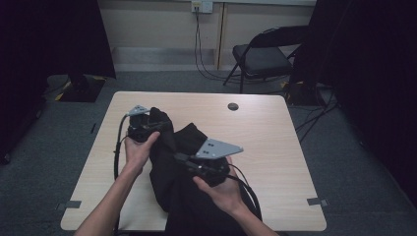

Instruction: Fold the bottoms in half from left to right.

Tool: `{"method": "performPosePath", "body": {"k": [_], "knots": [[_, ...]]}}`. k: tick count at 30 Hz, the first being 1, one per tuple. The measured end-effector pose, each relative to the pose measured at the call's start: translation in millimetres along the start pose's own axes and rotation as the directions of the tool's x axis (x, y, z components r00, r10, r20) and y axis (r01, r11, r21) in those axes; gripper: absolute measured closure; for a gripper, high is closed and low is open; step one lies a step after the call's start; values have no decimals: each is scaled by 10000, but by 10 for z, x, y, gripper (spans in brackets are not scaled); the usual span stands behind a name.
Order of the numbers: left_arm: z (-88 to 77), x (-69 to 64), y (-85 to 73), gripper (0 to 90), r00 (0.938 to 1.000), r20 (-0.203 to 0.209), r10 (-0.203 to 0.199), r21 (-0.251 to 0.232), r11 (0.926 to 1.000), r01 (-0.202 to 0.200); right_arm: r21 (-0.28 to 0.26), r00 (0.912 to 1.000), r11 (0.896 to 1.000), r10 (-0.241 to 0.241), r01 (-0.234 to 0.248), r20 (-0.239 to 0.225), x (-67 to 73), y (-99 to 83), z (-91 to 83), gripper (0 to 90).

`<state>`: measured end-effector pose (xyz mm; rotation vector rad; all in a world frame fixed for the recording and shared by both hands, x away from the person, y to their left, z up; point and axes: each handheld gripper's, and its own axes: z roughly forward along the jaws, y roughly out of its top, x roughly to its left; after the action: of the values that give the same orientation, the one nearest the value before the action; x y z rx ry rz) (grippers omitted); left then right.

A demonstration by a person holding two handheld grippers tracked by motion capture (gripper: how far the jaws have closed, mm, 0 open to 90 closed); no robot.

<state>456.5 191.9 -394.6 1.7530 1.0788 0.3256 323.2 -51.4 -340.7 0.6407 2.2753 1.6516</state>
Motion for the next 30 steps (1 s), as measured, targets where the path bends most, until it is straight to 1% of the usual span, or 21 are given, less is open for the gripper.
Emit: {"method": "performPosePath", "body": {"k": [1,3,4,6,7,9,10,11,13,15,16,17,18,20,21,23,24,26,28,29,30], "knots": [[73,-26,-21,883,10000,44,44,148,9999,-45,117,9998,9999,112,-114,175,-65,-86,-48,900],[211,-77,-48,883,9999,17,119,396,9991,-120,384,9971,9991,145,-174,742,-202,-239,-156,900],[274,-98,-55,883,9999,105,6,448,9990,-11,483,9950,9981,333,-380,946,-284,-315,-217,900],[386,-148,-51,883,9997,251,21,474,9989,-33,596,9887,9949,724,-808,1313,-424,-450,-345,900],[440,-174,-44,882,9995,320,79,540,9985,-97,639,9857,9937,817,-919,1473,-475,-499,-413,900],[543,-235,-32,877,9986,488,196,402,9990,-216,727,9796,9914,948,-1091,1774,-550,-584,-527,900],[607,-262,-39,876,9988,473,138,389,9991,-157,814,9772,9903,960,-1130,1892,-582,-638,-564,900],[685,-280,-68,876,9986,535,-45,539,9985,16,953,9740,9881,997,-1211,2036,-614,-705,-588,900],[848,-330,-171,877,9981,544,296,938,9950,-347,1222,9670,9796,1299,-1593,2191,-673,-881,-612,900],[975,-365,-276,870,9973,671,281,1247,9915,-363,1628,9628,9728,1230,-1650,2404,-697,-1057,-622,900],[1017,-376,-311,853,9969,736,288,1273,9911,-380,1829,9609,9675,1268,-1745,2461,-716,-1132,-622,900],[1046,-382,-328,809,9963,818,253,1326,9905,-360,2032,9588,9622,1273,-1815,2538,-738,-1191,-620,900],[1055,-384,-331,733,9959,881,211,1357,9902,-330,2246,9577,9572,1214,-1825,2609,-760,-1235,-623,900],[1004,-391,-301,558,9944,1011,292,1185,9921,-411,2509,9548,9501,1135,-1851,2747,-817,-1306,-636,900],[954,-394,-276,496,9932,1094,392,1109,9925,-514,2645,9529,9445,1185,-1949,2790,-851,-1342,-646,900],[803,-389,-224,422,9911,1102,747,993,9914,-857,2849,9461,9329,1332,-2202,2952,-922,-1424,-665,898],[710,-371,-209,398,9903,1130,814,908,9916,-919,2949,9447,9271,1418,-2315,2958,-948,-1453,-675,898],[520,-316,-217,391,9909,1066,816,891,9918,-913,3184,9448,9217,1223,-2217,3039,-956,-1474,-699,891],[352,-253,-271,414,9926,719,974,1216,9869,-1056,3334,9421,9175,1074,-2170,3175,-966,-1488,-742,872],[274,-222,-317,440,9929,560,1048,1322,9849,-1114,3425,9351,9146,916,-2150,3423,-974,-1501,-771,851],[204,-204,-370,447,9914,301,1273,1482,9803,-1304,3530,9262,9085,850,-2234,3673,-991,-1517,-807,829]]}}
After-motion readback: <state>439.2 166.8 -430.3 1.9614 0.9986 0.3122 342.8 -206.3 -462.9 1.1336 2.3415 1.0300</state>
